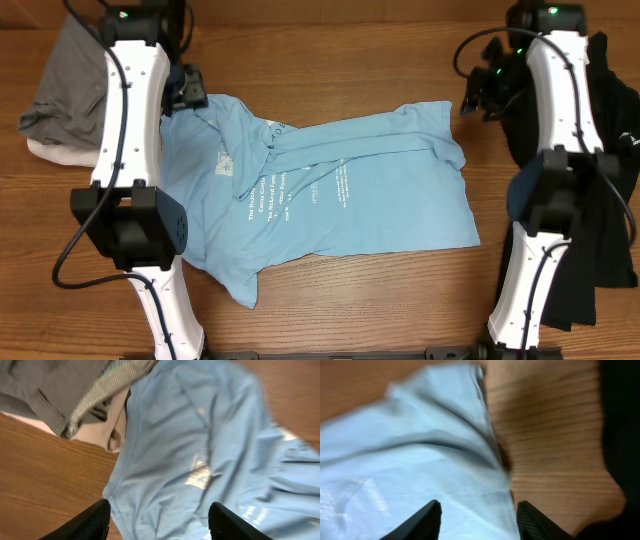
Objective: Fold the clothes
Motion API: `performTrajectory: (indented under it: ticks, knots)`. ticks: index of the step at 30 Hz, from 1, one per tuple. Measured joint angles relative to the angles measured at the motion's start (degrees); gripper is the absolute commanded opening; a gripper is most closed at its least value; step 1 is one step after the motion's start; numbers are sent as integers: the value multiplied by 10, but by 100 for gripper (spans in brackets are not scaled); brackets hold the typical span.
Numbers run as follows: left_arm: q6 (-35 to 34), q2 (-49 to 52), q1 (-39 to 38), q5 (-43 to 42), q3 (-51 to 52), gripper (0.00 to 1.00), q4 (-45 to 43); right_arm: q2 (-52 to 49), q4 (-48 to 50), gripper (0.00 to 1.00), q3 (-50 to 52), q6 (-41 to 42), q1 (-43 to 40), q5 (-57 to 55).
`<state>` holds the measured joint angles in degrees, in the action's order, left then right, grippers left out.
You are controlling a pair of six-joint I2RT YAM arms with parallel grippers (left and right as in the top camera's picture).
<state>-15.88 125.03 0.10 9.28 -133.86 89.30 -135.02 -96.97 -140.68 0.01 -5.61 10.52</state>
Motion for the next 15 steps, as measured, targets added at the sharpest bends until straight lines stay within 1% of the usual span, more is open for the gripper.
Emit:
performTrajectory:
  ticks: [3, 4, 5, 6, 10, 14, 15]
  knots:
    - [9, -14, 0, -29, -48, 68, 9, 83, 1, 78, -14, 0, 0, 2]
    - [12, -32, 0, -45, -64, 69, 9, 136, 1, 80, -17, 3, 0, 2]
    - [13, -44, 0, -52, -70, 69, 9, 151, 0, 81, -19, 3, 0, 2]
    - [14, -63, -1, -59, -75, 70, 9, 197, 1, 83, -24, 6, 0, 3]
    - [15, -159, -6, -75, -88, 71, 22, 299, -1, 86, -38, 17, 0, 7]
    - [15, -245, -32, -81, -99, 70, 64, 377, -1, 100, -36, 31, 0, 11]
    - [15, -258, -40, -82, -99, 70, 70, 388, -1, 100, -31, 33, 0, 11]
